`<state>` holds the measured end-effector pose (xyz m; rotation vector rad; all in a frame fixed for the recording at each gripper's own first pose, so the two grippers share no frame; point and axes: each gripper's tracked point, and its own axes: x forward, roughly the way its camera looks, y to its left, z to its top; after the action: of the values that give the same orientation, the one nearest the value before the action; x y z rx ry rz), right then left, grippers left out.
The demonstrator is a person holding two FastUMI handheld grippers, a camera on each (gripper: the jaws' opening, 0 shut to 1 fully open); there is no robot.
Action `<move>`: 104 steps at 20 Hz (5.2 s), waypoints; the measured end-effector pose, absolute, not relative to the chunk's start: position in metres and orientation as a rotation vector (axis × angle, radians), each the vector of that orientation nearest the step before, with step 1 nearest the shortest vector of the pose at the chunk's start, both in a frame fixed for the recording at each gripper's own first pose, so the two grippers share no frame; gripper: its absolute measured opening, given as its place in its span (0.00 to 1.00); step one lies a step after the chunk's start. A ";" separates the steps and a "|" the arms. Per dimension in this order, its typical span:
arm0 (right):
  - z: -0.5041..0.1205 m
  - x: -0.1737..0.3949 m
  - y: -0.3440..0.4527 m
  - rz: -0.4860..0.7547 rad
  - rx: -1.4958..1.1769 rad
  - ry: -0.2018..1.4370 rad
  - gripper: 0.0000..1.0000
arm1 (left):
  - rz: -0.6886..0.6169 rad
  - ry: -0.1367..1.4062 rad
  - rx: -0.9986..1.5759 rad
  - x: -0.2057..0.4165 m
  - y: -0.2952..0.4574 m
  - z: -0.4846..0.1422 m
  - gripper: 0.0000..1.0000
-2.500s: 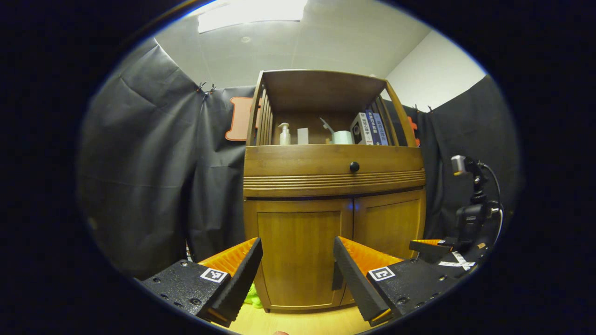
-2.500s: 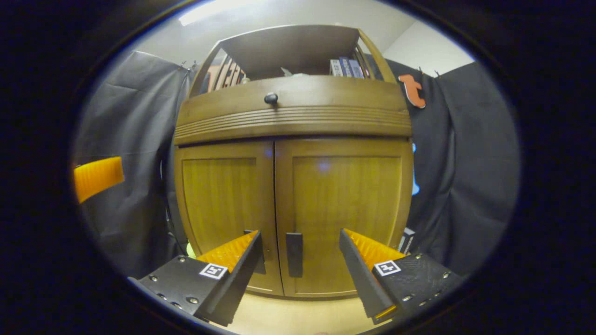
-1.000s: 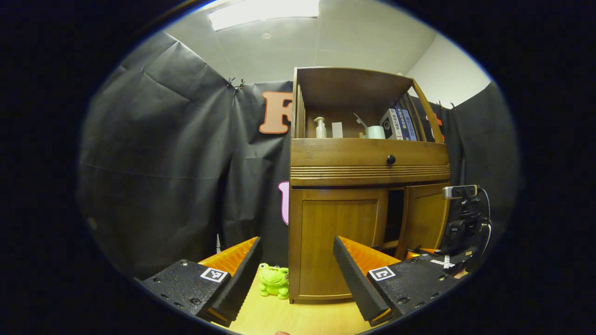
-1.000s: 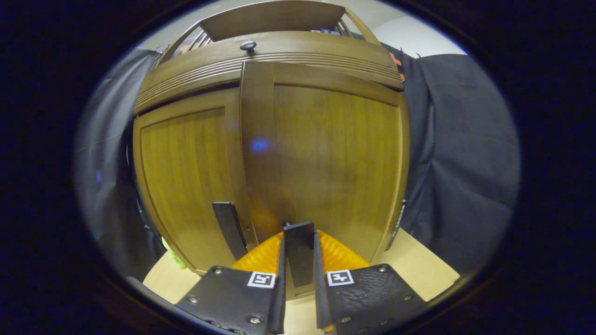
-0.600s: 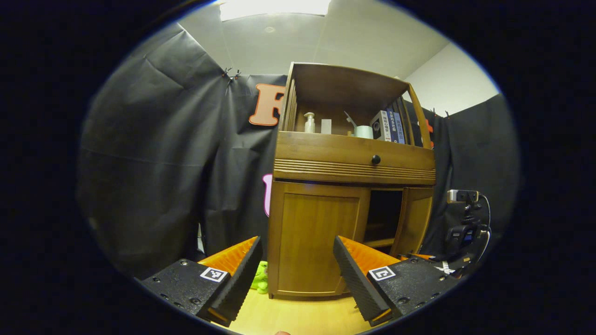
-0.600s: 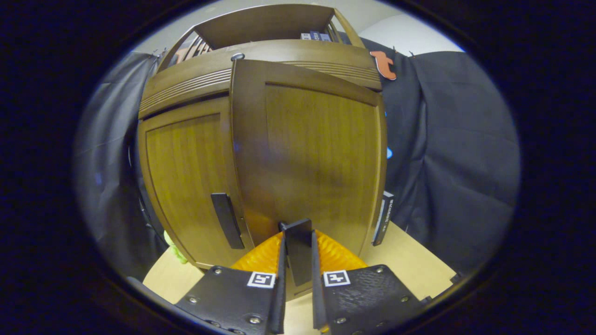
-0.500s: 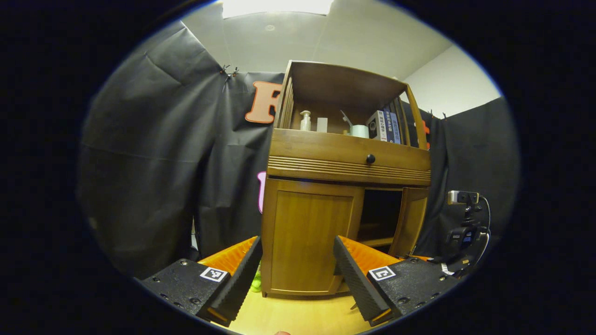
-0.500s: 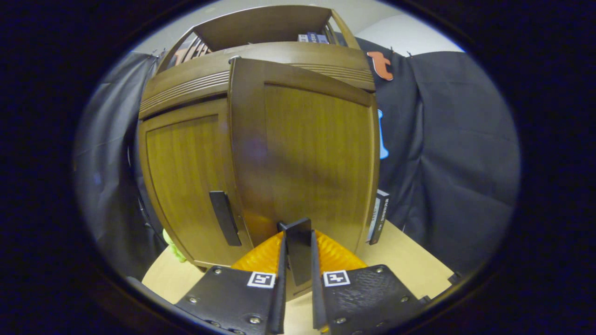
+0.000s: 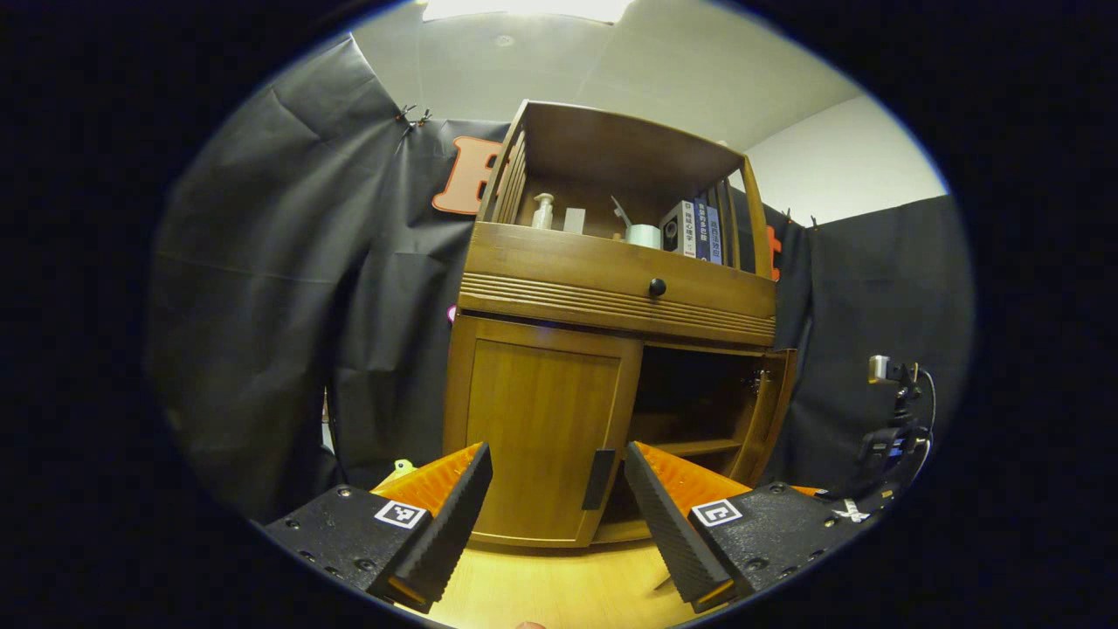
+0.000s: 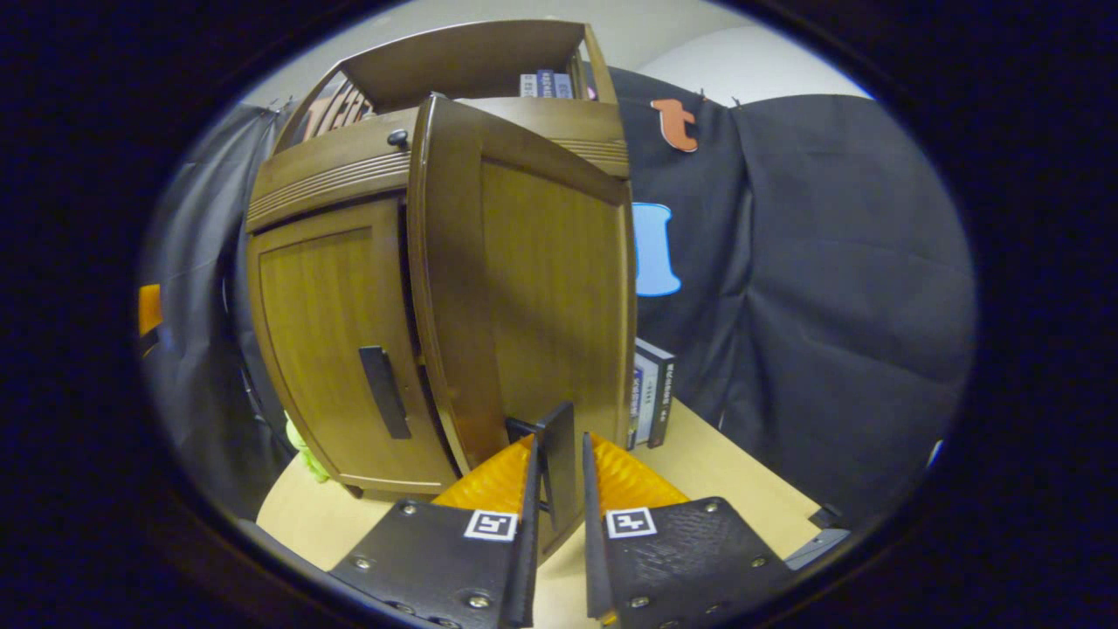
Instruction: Open the right door of the double-door shoe cabinet with the right hand, and open the left door with the left hand.
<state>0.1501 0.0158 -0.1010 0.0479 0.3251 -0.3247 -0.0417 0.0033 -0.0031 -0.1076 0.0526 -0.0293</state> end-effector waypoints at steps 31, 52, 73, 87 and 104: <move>-0.045 0.102 -0.051 -0.495 -0.056 0.294 0.18 | -0.113 0.156 0.037 0.023 -0.043 -0.028 0.95; 0.031 0.159 -0.009 -0.350 -0.064 0.042 0.18 | -0.138 0.038 0.065 0.117 -0.064 -0.061 0.98; 0.065 0.019 -0.098 -0.791 -0.113 0.000 0.18 | -0.124 0.285 0.027 0.172 -0.065 -0.196 0.32; 0.067 0.063 -0.079 -0.604 -0.111 0.029 0.18 | -0.149 0.317 -0.034 0.133 -0.056 -0.141 0.28; 0.047 0.130 0.002 -0.290 -0.060 0.072 0.17 | 0.025 0.297 -0.035 0.009 0.056 -0.123 0.17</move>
<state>0.1300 0.0017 0.0466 -0.0599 0.0724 -0.2896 0.0087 0.0556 -0.1234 -0.0346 0.2969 0.0252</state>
